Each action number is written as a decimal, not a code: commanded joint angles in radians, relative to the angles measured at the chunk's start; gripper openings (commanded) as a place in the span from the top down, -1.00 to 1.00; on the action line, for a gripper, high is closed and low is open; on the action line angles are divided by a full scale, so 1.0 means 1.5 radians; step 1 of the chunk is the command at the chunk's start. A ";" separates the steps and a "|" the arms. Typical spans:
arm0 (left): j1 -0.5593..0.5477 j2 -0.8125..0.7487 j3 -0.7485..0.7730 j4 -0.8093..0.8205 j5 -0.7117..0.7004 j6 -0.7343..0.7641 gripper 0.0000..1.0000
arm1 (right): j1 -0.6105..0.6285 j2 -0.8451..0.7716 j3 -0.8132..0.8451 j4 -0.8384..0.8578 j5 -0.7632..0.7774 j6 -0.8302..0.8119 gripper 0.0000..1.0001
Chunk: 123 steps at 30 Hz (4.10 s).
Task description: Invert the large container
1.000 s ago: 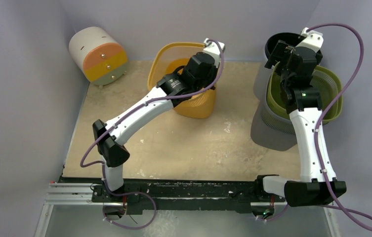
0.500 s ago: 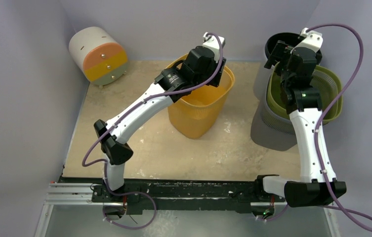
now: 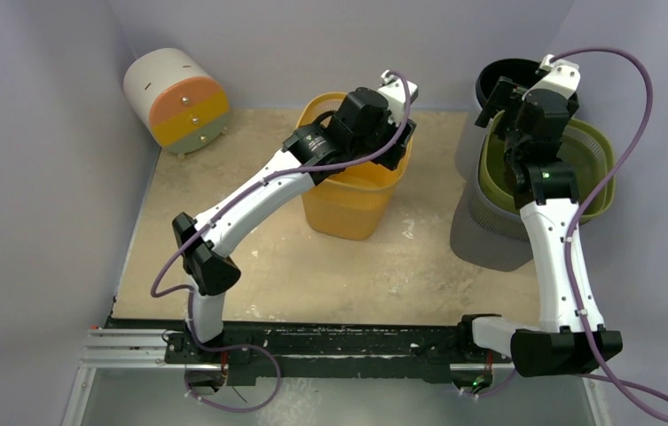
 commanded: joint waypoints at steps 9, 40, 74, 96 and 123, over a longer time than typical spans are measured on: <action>-0.003 -0.113 -0.104 0.016 0.166 0.189 -0.29 | -0.004 -0.006 0.000 0.022 -0.001 0.006 -1.00; -0.003 -0.074 -0.164 -0.016 0.114 0.204 -0.05 | -0.004 -0.006 -0.019 0.034 0.007 -0.001 -1.00; 0.177 -0.344 -0.646 0.891 0.165 -0.435 1.00 | -0.013 -0.038 -0.069 0.060 0.056 0.021 -1.00; 0.375 -0.125 -0.893 1.621 0.195 -0.982 1.00 | -0.013 -0.009 -0.062 0.069 0.065 0.010 -1.00; 0.335 0.158 -0.730 1.627 0.139 -1.054 1.00 | -0.013 -0.005 -0.084 0.088 0.072 -0.002 -1.00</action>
